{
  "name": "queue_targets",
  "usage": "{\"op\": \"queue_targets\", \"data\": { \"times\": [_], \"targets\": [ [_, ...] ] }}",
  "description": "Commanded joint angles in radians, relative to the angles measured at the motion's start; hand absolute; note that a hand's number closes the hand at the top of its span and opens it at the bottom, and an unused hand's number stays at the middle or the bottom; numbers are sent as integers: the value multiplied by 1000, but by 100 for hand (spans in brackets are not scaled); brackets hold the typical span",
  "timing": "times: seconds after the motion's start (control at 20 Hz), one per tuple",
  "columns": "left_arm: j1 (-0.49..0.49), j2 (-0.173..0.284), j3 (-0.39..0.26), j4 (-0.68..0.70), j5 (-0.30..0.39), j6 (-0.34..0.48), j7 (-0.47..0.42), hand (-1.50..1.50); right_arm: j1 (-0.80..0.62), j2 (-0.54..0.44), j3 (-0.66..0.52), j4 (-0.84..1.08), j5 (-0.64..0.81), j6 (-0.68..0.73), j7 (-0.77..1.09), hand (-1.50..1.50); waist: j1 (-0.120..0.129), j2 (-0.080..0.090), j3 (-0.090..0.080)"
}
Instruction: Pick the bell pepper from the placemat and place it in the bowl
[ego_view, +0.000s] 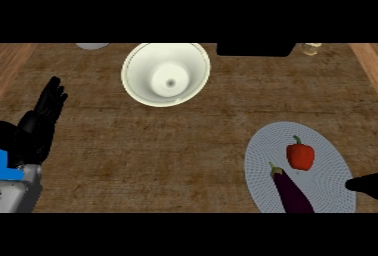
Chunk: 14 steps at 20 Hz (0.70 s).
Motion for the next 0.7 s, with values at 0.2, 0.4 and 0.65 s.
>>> {"op": "queue_targets", "data": {
  "times": [0.2, 0.4, 0.65],
  "targets": [
    [15, -10, 20, -23, -21, 0, 26, 0, -178, 66, 89, 300, -97, 176, -23, -150, -2, -1, 2],
    [-7, -38, -2, -14, -50, 5, 24, 0, -260, 81, 132, 337, -167, 293, 86, -150, -5, -2, 1],
    [4, -76, 2, 50, -94, 24, -42, 0, -245, 115, 177, 390, -171, 322, 100, -150, -21, -3, 1]
  ]
}}
